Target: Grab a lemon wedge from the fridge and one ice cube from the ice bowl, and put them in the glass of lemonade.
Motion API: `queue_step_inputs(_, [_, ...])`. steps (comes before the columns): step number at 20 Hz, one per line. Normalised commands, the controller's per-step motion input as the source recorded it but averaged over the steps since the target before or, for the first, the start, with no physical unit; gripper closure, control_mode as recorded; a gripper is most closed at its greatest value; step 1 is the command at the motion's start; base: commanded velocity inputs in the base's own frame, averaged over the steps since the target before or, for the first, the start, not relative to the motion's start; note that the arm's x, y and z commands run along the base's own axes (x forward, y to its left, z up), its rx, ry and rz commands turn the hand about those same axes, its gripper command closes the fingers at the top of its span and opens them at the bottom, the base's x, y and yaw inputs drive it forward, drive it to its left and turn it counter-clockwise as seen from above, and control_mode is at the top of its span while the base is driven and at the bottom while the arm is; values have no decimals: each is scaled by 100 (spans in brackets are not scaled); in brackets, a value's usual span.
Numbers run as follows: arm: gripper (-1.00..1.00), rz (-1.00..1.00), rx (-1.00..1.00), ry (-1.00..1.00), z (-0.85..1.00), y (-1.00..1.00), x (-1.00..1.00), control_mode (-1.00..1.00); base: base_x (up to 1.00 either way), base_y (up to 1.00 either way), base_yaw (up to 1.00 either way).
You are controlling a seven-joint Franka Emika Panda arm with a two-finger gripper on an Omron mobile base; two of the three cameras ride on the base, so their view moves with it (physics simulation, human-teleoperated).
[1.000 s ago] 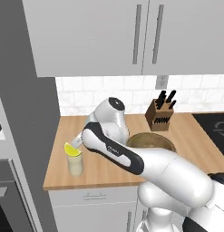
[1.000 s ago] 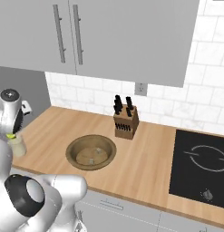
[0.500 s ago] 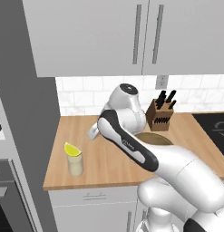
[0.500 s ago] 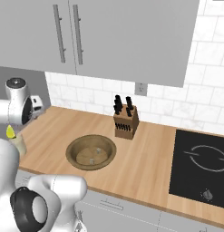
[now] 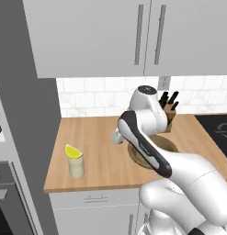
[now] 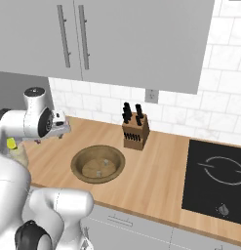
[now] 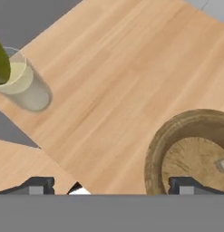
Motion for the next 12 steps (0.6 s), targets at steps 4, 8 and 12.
queue_step_inputs(4, [-100, -18, -1, -3, -64, -100, -16, -100, 0, 0, 0])
queue_step_inputs(8, [-100, -22, -6, 5, -7, -97, 7, -100, 0, 0, 0])
queue_step_inputs(12, [-100, -28, 0, 28, 5, -94, 33, -100, 0, 0, 0])
